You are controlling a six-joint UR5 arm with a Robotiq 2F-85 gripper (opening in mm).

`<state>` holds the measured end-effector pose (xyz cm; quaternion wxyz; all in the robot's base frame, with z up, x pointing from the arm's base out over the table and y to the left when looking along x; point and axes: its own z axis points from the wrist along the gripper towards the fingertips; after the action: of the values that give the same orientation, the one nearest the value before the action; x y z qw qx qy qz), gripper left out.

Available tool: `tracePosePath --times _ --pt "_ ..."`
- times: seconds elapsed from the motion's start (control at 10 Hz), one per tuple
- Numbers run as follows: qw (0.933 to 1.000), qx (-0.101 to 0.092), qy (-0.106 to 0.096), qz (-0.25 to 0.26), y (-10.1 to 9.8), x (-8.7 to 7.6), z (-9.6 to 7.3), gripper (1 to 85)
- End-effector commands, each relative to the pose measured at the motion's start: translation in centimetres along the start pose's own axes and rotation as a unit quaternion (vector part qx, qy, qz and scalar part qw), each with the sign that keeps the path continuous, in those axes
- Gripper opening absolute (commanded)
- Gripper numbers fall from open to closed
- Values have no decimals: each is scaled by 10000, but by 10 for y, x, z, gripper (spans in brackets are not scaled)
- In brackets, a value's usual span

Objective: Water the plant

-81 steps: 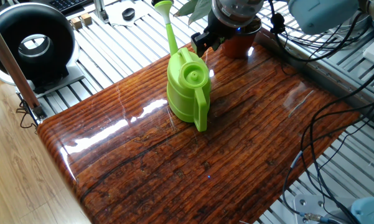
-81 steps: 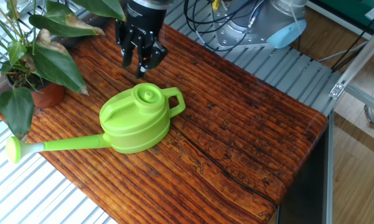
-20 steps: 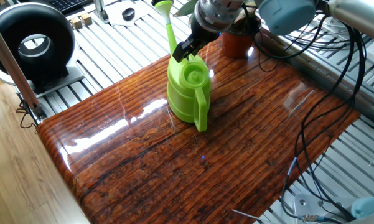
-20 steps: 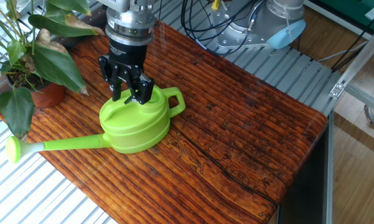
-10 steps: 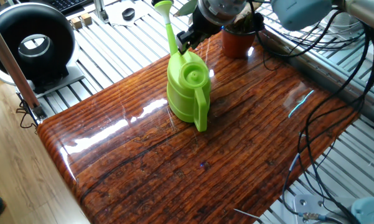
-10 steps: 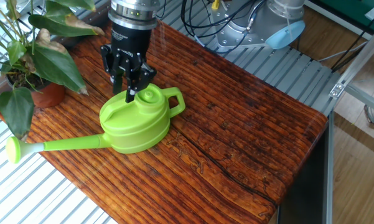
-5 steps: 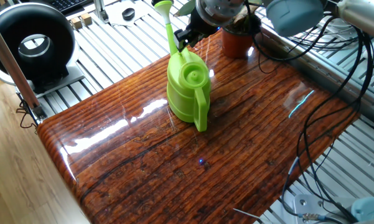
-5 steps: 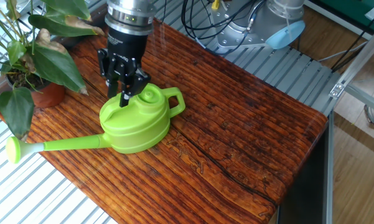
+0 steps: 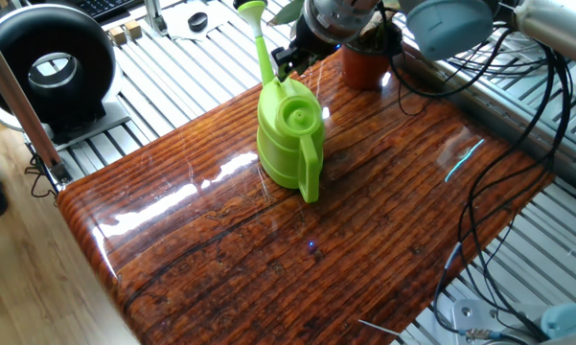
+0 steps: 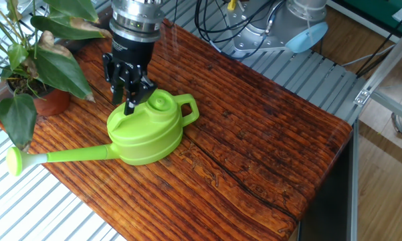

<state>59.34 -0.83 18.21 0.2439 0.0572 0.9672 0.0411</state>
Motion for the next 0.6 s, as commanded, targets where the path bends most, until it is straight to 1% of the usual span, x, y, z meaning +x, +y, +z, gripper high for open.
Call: tracePosePath --times 0.0,0.1,0.2,0.3,0.4,0.5 --pt "9999 -147 27 74 11 1 3 397" --pt "9998 -131 110 100 13 7 6 397" --pt "9998 -50 171 76 11 11 12 397" --pt "9997 127 222 -42 -1 14 17 390" --pt "9994 163 303 -69 -8 19 20 390" --pt "9991 166 387 -56 -11 24 19 387"
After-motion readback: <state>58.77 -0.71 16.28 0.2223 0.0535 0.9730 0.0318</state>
